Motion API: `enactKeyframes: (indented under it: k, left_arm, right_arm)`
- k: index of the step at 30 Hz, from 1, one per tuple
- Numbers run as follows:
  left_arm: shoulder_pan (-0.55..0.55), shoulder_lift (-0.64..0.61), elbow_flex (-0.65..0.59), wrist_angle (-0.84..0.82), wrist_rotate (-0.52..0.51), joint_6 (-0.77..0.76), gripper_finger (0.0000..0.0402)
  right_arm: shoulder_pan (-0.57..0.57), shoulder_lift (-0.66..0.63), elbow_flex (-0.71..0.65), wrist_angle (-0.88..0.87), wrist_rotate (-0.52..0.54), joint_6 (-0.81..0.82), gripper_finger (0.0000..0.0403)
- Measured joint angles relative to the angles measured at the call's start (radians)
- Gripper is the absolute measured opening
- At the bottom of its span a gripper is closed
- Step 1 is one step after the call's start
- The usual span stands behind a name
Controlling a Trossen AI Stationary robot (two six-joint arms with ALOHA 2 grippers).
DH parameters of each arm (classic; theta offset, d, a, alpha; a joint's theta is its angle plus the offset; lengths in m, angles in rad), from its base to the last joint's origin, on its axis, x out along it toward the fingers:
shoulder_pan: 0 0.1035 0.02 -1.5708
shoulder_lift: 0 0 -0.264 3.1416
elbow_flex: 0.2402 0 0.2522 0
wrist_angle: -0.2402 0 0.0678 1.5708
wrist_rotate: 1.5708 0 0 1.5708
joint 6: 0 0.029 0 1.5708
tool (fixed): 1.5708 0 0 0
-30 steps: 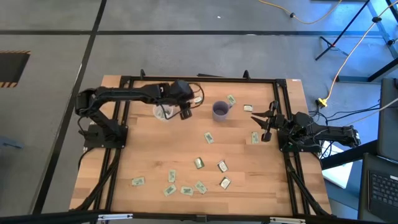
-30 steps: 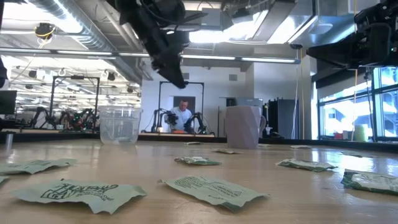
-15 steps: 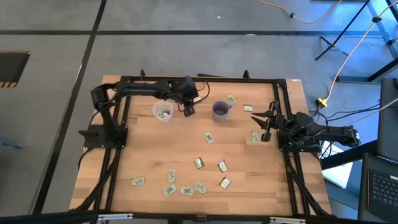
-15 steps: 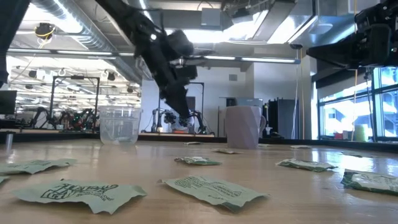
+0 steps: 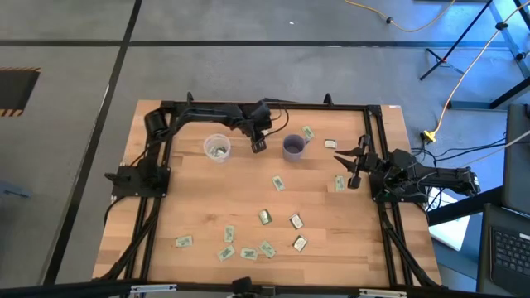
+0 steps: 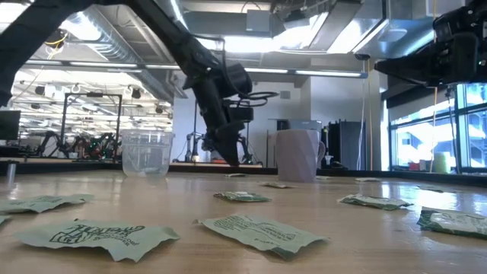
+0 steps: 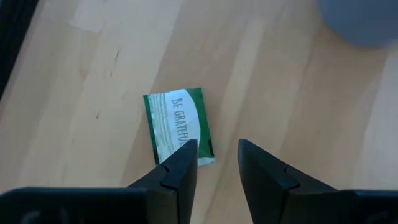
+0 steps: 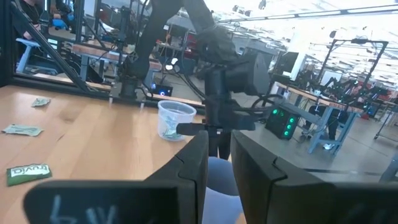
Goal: Pick and place Stevia / Truvia into bins
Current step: Put the green stevia packet into the transparent container
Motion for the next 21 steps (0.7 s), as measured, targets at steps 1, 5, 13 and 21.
enactKeyframes:
  k: [1,5,13,21]
  left_arm:
    - [0.000,0.002,0.000,0.003,-0.001,0.000,0.0109]
    - [0.001,0.007,0.000,0.007,-0.048,0.000,0.0106]
    - [0.005,0.011,0.000,0.009,-0.051,-0.014,0.0105]
    - [0.005,0.060,0.004,0.012,-0.054,-0.022,0.0104]
  right_arm:
    - [0.000,0.000,0.000,0.000,0.000,-0.001,0.0074]
    - [0.000,0.000,0.000,-0.003,0.000,-0.017,0.0075]
    - [0.000,0.000,0.000,-0.008,0.000,-0.019,0.0075]
    - [0.000,0.000,0.000,-0.008,0.000,-0.019,0.0075]
